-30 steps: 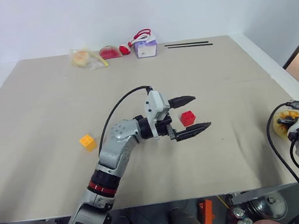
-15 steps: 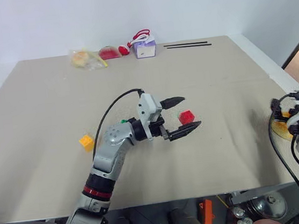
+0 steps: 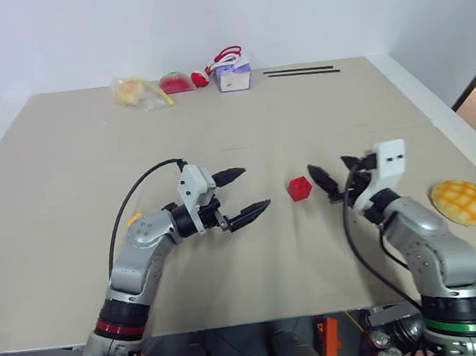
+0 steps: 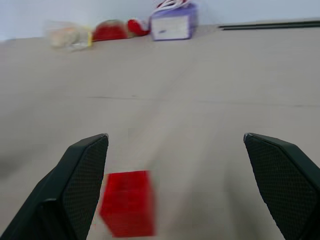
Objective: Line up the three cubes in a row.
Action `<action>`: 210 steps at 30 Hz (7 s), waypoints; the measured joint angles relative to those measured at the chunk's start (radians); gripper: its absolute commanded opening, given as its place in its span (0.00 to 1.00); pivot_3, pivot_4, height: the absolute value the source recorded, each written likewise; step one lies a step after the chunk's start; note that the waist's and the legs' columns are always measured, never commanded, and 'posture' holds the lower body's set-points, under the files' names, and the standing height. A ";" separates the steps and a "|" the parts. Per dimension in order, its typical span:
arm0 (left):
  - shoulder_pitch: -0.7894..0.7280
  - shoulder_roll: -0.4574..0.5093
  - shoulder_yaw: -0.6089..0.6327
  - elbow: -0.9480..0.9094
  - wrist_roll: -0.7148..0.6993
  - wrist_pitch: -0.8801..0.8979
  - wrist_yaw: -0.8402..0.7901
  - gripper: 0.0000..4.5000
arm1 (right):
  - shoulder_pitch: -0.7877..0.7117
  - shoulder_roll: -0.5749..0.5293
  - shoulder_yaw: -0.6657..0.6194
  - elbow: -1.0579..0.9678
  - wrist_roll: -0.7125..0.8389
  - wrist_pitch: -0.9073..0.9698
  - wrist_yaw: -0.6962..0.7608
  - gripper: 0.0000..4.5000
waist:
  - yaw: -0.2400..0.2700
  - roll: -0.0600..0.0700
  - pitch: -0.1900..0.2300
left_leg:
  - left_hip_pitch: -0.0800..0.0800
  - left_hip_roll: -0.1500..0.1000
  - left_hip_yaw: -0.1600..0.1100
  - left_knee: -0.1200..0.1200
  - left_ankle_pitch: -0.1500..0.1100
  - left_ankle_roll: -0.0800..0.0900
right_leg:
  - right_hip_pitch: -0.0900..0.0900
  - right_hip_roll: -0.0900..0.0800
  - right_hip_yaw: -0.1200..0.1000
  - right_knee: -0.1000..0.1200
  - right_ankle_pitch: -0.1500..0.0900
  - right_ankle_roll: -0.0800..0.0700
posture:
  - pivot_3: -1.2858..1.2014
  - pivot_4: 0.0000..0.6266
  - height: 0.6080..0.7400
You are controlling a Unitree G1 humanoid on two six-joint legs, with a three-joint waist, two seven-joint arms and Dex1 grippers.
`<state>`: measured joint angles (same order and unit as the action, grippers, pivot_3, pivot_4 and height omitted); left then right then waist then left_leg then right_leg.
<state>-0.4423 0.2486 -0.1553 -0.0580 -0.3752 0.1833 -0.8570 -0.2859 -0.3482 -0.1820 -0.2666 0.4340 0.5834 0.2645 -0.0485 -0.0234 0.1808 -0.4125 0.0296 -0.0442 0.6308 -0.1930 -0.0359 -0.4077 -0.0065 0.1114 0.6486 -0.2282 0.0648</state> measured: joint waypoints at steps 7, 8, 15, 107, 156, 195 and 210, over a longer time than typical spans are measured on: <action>0.000 0.000 0.000 -0.006 0.000 0.000 0.017 1.00 | -0.041 0.038 0.071 0.049 -0.086 -0.018 -0.037 1.00 | 0.000 0.000 0.000 | 0.000 0.000 0.000 -0.001 0.000 0.000 | 0.000 0.000 0.000 0.000 0.000 0.000 | 0.52 0.24 1.00; 0.000 0.001 0.000 -0.006 0.000 0.000 0.018 1.00 | -0.041 0.040 0.072 0.054 -0.089 -0.018 -0.039 1.00 | 0.000 0.000 0.000 | 0.000 0.000 0.000 -0.001 0.000 0.000 | 0.000 0.000 0.000 0.000 0.000 0.000 | 0.52 0.24 1.00; 0.000 0.002 0.000 -0.006 -0.001 0.001 0.019 1.00 | -0.033 0.067 0.100 0.064 -0.123 -0.008 -0.052 1.00 | 0.000 0.000 0.000 | 0.000 0.000 0.000 -0.001 0.000 0.000 | 0.000 0.000 0.000 0.000 -0.001 0.000 | 0.52 0.24 1.00; 0.250 0.079 0.103 -0.270 -0.026 0.129 0.258 1.00 | -0.244 -0.286 0.256 0.054 0.112 -0.075 0.897 1.00 | 0.001 -0.005 0.003 | 0.004 0.001 -0.001 -0.005 0.000 0.000 | 0.001 0.000 -0.003 0.000 -0.002 -0.003 | 0.52 0.24 1.00; 0.161 0.107 0.023 -0.098 0.007 0.153 0.082 0.30 | -0.202 -0.303 0.257 0.009 0.076 -0.071 0.852 1.00 | 0.000 -0.006 0.003 | 0.003 0.001 -0.001 -0.009 0.000 -0.001 | -0.001 0.000 -0.003 0.000 -0.003 0.000 | 0.52 0.24 1.00; 0.168 0.161 -0.187 0.011 0.104 -0.099 -0.286 0.30 | -0.032 -0.505 0.254 -0.142 0.111 -0.077 0.933 1.00 | 0.001 -0.006 0.003 | 0.003 0.001 -0.001 -0.008 0.000 -0.001 | 0.000 -0.001 -0.003 0.000 -0.005 -0.004 | 0.52 0.24 1.00; 0.165 0.162 -0.190 0.023 0.110 -0.098 -0.290 0.99 | -0.031 -0.506 0.254 -0.142 0.111 -0.077 0.932 1.00 | 0.001 -0.006 0.003 | 0.003 0.001 -0.001 -0.008 0.000 -0.001 | 0.000 -0.001 -0.003 0.000 -0.005 -0.004 | 0.52 0.24 1.00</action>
<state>-0.2777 0.4103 -0.3451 -0.0347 -0.2650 0.0850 -1.1473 -0.3170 -0.8546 0.0723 -0.4090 0.5454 0.5065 1.1968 -0.0477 -0.0291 0.1833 -0.4092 0.0306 -0.0452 0.6233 -0.1930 -0.0368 -0.4079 -0.0070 0.1080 0.6489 -0.2331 0.0608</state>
